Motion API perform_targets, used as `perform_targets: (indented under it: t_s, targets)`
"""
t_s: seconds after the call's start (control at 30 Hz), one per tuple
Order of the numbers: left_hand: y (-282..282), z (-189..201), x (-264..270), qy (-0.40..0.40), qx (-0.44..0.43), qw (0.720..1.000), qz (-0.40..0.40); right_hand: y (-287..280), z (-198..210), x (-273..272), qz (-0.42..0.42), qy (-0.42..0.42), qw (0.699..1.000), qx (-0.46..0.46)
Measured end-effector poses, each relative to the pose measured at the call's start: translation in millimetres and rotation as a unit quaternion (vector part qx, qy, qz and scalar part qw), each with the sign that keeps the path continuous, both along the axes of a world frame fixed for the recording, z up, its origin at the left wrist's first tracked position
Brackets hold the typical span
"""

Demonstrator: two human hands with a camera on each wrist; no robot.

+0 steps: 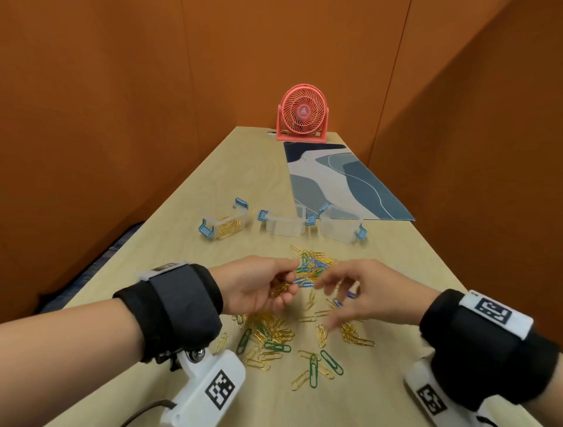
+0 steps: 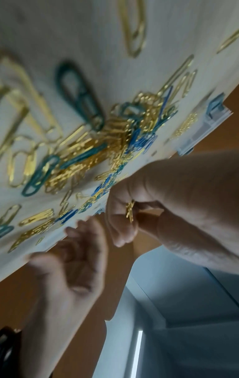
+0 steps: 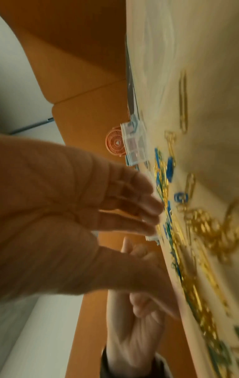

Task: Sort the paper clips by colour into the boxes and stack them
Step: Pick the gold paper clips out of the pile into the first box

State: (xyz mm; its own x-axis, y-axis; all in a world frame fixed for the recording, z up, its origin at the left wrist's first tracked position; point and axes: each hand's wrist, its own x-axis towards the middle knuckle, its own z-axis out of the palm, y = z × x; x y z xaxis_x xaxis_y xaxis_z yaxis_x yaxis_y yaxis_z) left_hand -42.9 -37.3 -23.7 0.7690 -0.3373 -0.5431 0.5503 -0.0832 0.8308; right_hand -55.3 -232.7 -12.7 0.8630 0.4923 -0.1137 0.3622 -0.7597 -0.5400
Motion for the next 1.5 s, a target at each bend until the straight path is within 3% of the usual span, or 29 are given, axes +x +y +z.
perform_targets:
  t_s: [0.1, 0.27, 0.4, 0.47, 0.57, 0.63, 0.8, 0.93, 1.0, 1.03, 1.13, 1.17, 1.23, 1.33, 1.5]
  targets:
    - [7.1, 4.1, 1.1, -0.018, 0.036, 0.999, -0.028, -10.1, -3.5, -1.5, 0.031, 0.029, 0.99, -0.133]
    - [11.0, 7.6, 0.0, -0.042, 0.051, 0.995, -0.068, -5.8, -7.7, 5.6, 0.012, 0.013, 0.994, -0.108]
    - [3.2, 2.1, -2.3, -0.1, 0.128, 0.979, -0.123, -1.4, -14.7, 11.1, 0.007, -0.012, 0.997, -0.082]
    - [-4.9, 3.3, -4.3, -0.165, 0.22, 0.948, -0.161, -0.6, -17.3, 11.5, 0.013, -0.017, 0.997, -0.077]
    - [-17.4, 4.2, -7.0, -0.285, 0.371, 0.851, -0.239, -1.3, -20.2, 11.5, 0.026, -0.032, 0.995, -0.096]
    - [-25.3, -1.0, -9.3, -0.337, 0.411, 0.798, -0.283, -2.7, -21.8, 11.9, 0.025, -0.057, 0.992, -0.107]
    - [-31.9, -10.4, -3.7, -0.38, 0.428, 0.765, -0.296, -5.3, -21.5, 11.7, 0.001, -0.093, 0.992, -0.085]
    - [-30.5, -12.8, -2.4, -0.378, 0.483, 0.719, -0.326, -3.0, -19.2, 9.8, -0.023, -0.117, 0.992, -0.038]
    - [-28.5, -9.6, -0.6, -0.349, 0.483, 0.741, -0.31, -2.4, -18.0, 9.4, -0.037, -0.141, 0.989, -0.003]
    - [-26.4, -6.6, 2.1, -0.325, 0.462, 0.772, -0.291, -2.6, -17.2, 9.4, -0.042, -0.16, 0.986, 0.016]
    - [-18.2, 2.0, 10.6, -0.163, 0.24, 0.94, -0.177, -1.4, -14.2, 7.1, -0.03, -0.201, 0.975, 0.087]
    - [-15.9, 5.6, 11.9, -0.108, 0.164, 0.97, -0.146, 0.2, -13.5, 5.9, -0.016, -0.207, 0.972, 0.106]
    - [-12.6, 9.3, 12.9, -0.038, 0.075, 0.99, -0.11, 5.9, -12.6, 3.7, 0.016, -0.212, 0.969, 0.126]
    - [-13.3, 10.9, 10.9, 0.031, -0.018, 0.993, -0.109, 13.7, -12.7, 3.4, 0.047, -0.193, 0.971, 0.135]
    - [-4.0, 11.5, 17.4, 0.047, -0.012, 0.993, -0.106, 11.1, -15.7, 5.6, -0.013, -0.199, 0.976, 0.091]
